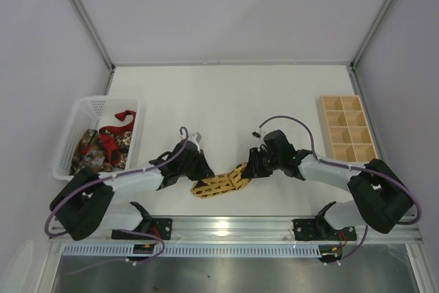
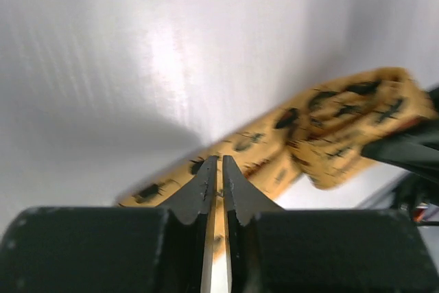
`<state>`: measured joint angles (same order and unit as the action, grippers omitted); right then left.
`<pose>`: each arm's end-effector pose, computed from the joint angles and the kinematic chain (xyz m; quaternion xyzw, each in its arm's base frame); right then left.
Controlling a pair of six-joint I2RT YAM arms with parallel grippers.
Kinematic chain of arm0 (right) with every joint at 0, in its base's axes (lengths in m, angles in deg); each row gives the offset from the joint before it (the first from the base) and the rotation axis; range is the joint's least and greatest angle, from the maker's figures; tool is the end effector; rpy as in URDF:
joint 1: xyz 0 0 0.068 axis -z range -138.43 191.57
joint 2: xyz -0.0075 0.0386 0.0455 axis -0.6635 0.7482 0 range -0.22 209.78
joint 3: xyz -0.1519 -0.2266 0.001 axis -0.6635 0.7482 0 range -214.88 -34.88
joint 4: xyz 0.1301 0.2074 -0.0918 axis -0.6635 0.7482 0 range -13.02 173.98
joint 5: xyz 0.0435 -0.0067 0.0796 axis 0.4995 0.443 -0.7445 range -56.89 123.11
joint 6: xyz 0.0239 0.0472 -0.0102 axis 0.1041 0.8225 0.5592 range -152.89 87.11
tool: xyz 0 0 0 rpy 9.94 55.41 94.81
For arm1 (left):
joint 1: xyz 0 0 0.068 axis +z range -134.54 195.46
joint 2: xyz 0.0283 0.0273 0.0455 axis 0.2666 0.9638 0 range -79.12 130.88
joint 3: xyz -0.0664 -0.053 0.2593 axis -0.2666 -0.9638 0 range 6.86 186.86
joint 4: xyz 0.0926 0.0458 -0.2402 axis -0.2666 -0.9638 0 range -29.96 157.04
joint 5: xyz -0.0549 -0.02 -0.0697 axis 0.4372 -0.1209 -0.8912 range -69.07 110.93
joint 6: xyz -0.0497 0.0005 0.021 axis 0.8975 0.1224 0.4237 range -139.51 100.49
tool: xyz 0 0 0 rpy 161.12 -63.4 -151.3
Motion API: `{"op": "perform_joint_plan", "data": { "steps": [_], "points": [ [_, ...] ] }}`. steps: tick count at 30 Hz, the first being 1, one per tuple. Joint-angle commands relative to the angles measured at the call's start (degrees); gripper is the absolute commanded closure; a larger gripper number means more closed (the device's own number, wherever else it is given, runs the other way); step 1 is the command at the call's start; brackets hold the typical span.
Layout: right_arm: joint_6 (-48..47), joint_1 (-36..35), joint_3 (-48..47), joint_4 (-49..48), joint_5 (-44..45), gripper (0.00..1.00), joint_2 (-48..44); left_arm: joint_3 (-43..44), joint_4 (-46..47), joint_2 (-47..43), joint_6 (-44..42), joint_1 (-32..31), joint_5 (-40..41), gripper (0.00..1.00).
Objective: Roll the ties
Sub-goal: Roll the tie
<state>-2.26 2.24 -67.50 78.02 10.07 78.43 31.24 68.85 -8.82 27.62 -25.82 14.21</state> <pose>0.1877 0.1719 0.1595 -0.1420 0.9037 0.3579 0.1872 0.1649 -0.1504 0.1517 -0.0241 0.9193 -0.3101 0.2413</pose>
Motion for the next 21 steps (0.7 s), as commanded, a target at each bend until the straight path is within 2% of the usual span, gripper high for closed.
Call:
{"op": "perform_joint_plan", "data": {
  "steps": [1,5,11,18,21],
  "points": [
    [1.36,-0.66,-0.16,2.92,2.48,0.89,-1.31,2.69,2.85,7.29,-2.75,0.49,1.53,0.90],
    [1.10,-2.41,-2.88,8.00,8.26,0.90,-2.19,3.48,3.29,11.78,-3.89,-0.03,3.03,0.94],
    [0.65,-8.39,-10.97,20.84,25.48,0.90,0.09,1.72,4.87,10.30,-3.45,-0.47,0.05,0.95],
    [2.25,-10.06,-12.64,23.22,30.07,0.90,0.80,0.31,2.95,5.38,-2.49,-2.05,-0.31,0.95],
    [1.71,-13.13,-15.18,25.41,35.16,0.90,2.46,0.93,1.63,3.53,-3.01,-2.05,-0.92,0.95]
  ]
}}
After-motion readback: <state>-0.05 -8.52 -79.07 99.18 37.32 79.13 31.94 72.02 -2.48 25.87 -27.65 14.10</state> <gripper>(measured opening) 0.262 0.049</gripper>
